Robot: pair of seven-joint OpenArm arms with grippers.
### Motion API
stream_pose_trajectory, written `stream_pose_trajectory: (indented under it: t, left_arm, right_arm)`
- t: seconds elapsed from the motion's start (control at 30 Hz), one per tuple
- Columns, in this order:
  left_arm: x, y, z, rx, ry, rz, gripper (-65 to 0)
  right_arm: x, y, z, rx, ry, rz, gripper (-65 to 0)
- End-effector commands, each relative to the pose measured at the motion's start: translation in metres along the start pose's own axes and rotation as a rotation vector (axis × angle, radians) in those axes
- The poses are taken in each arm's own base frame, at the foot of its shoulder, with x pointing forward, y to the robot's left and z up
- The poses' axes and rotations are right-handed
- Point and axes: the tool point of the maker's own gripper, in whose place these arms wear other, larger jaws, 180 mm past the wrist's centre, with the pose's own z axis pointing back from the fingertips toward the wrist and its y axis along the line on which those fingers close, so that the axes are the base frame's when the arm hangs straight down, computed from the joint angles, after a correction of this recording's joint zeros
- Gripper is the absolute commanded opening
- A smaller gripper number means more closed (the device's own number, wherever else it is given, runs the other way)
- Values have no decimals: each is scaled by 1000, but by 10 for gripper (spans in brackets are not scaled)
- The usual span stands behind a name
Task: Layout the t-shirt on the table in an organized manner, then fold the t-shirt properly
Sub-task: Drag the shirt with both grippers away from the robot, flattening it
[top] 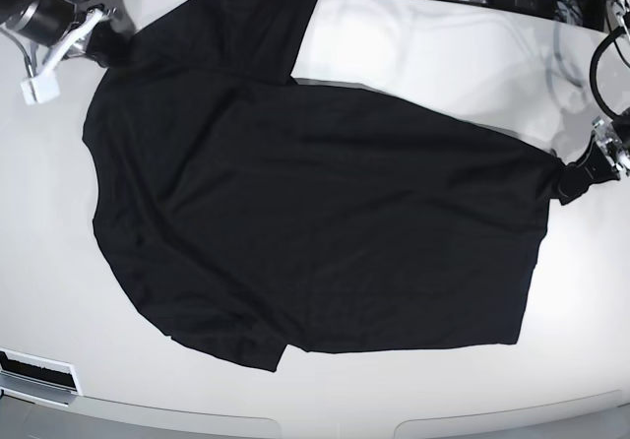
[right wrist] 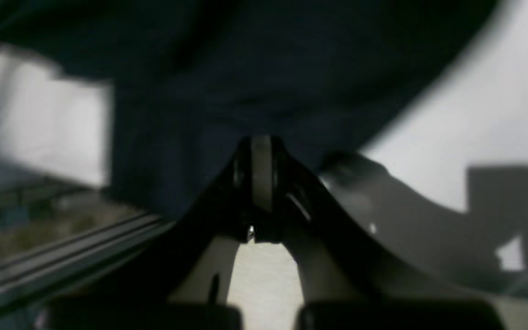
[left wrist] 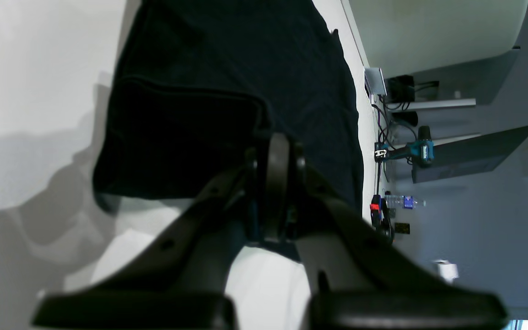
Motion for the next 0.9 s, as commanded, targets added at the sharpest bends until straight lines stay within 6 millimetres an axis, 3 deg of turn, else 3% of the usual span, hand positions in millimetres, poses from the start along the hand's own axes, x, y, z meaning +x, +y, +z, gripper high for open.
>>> stream_pose_trajectory:
  t: [0.0,0.03,0.17,0.23,0.4,0.53,0.63,0.73,0.87]
  left_arm:
    - [22,-9,7,-15,-42,-41,-650]
    - [22,-9,7,-15,-42,-41,-650]
    - [22,-9,7,-15,-42,-41,-650]
    - [22,-9,7,-15,-42,-41,-650]
    - [22,-9,7,-15,-42,-41,-650]
    - [22,-9,7,-15,-42,-41,-650]
    - [22,-9,7,-15,-42,-41,-650]
    - [22,-9,7,-15,-42,-41,-650]
    - [23,-9,7,-15,-47,-41,-650]
  right_arm:
    - [3,-9,-2,-10,-18,-23,-650]
    - [-5,-17,-9,-17,-1,-68,-650]
    - [-20,-30,-34,18,27,-209,-417]
    - [-21,-32,-43,35,29,-244,-360]
    - [-20,-28,-51,75,32,-278,-356]
    - [-27,-4,-47,201,90,-274,-356]
    - [-18,11,-38,315,66,-295,-356]
    - [-11,8,-35,313,44,-290,-356]
    - [-9,-14,-42,187,7,-271,-356]
